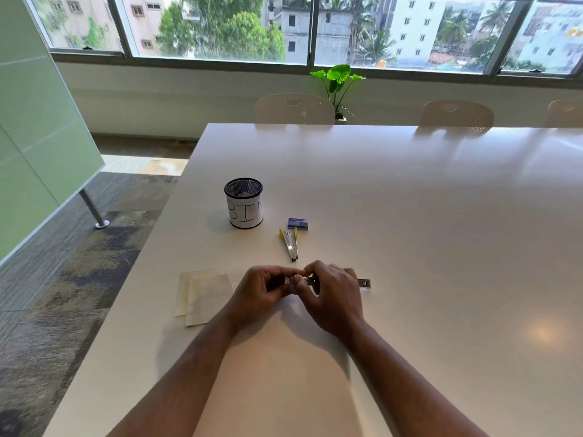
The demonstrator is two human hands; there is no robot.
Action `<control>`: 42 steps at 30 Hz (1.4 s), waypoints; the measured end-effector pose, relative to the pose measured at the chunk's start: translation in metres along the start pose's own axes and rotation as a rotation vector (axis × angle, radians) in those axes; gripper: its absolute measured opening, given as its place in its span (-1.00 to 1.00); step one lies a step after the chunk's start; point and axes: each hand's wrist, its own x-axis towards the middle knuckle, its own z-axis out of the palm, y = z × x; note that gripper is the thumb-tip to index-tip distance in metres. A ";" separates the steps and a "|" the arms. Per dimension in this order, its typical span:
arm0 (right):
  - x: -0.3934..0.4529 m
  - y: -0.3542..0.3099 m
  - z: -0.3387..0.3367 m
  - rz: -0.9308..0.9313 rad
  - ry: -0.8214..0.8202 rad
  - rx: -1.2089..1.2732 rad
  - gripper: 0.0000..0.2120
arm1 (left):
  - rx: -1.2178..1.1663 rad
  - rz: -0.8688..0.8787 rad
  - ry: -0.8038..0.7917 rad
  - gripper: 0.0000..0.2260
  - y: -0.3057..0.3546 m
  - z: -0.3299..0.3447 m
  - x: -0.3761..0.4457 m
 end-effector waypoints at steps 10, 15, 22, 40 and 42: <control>0.001 0.000 0.000 0.000 -0.030 -0.020 -0.68 | 0.079 0.012 0.001 -0.73 -0.002 -0.002 0.001; 0.001 0.000 0.000 0.008 -0.062 -0.019 -0.70 | 0.074 0.006 0.015 -0.74 0.000 -0.002 0.001; 0.001 0.001 -0.002 -0.023 -0.057 0.013 -0.72 | 0.054 -0.012 0.026 -0.76 0.000 -0.001 0.000; -0.005 0.002 -0.008 -0.025 0.078 0.310 -0.83 | 0.070 -0.066 0.091 -0.73 -0.002 -0.001 -0.005; -0.007 0.002 -0.009 0.009 0.109 0.260 -0.88 | 0.053 -0.065 0.101 -0.73 -0.002 -0.001 -0.004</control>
